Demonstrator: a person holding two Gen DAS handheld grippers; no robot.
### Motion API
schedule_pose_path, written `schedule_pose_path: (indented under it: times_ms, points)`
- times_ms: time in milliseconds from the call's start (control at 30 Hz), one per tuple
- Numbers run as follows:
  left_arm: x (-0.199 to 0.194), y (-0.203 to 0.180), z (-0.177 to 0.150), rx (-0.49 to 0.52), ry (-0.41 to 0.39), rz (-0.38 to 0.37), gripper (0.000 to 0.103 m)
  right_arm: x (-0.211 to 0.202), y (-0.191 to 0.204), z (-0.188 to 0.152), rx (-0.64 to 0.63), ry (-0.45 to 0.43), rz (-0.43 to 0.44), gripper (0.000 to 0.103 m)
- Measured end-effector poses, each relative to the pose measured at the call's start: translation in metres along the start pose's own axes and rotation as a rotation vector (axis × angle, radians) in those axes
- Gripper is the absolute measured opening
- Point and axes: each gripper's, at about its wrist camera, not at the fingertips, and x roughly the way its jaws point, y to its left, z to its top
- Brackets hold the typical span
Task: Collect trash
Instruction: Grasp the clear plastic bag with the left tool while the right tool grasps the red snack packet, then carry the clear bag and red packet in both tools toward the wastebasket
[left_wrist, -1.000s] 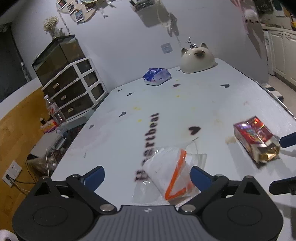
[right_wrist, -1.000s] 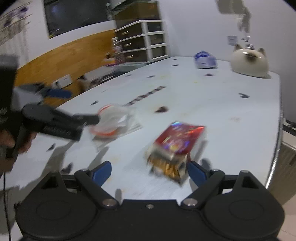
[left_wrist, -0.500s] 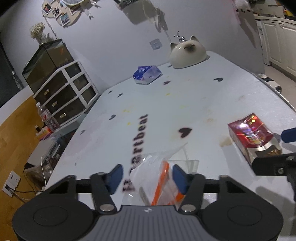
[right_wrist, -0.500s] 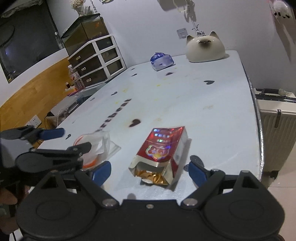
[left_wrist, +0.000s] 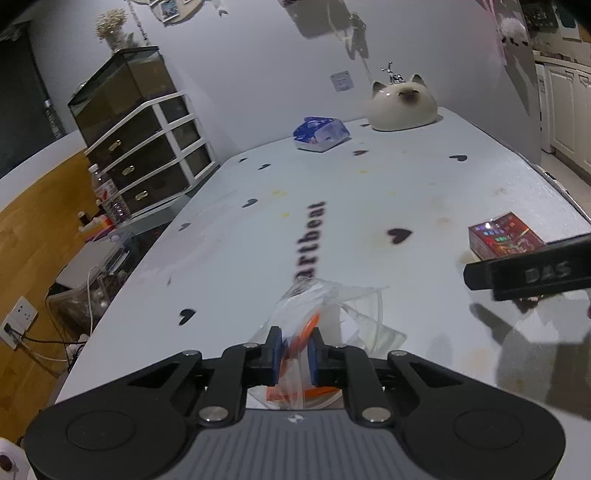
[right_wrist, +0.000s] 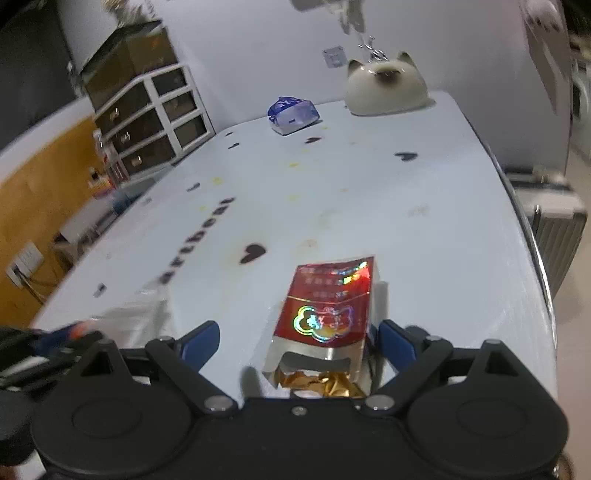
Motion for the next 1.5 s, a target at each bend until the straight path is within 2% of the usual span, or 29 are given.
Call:
schedule_pose_path:
  times_ms: [33,100,167,267,633,1100,1500]
  points:
    - [-0.002,0.002,-0.002,-0.006,-0.001,-0.002,0.015,0.000,0.003,-0.001,-0.021,-0.001,-0.015,0.092]
    - [-0.008,0.006,-0.005,-0.030,-0.008,-0.008,0.014,-0.001,0.009,-0.004,-0.062,-0.002,-0.043,0.082]
    - [-0.013,0.009,-0.008,-0.064,-0.017,-0.015,0.014,-0.005,0.013,-0.007,-0.100,0.001,-0.067,0.061]
    - [-0.023,0.009,-0.013,-0.096,-0.030,-0.029,0.012,-0.016,0.014,-0.011,-0.107,0.017,-0.039,0.058]
    - [-0.074,0.001,-0.030,-0.169,-0.067,-0.084,0.006,-0.091,0.012,-0.038,-0.179,-0.043,-0.030,0.055]
    - [-0.157,-0.024,-0.058,-0.231,-0.134,-0.166,0.005,-0.203,-0.004,-0.074,-0.169,-0.129,-0.016,0.052]
    - [-0.212,-0.059,-0.080,-0.254,-0.173,-0.217,0.005,-0.272,-0.031,-0.108,-0.158,-0.195,-0.034,0.051]
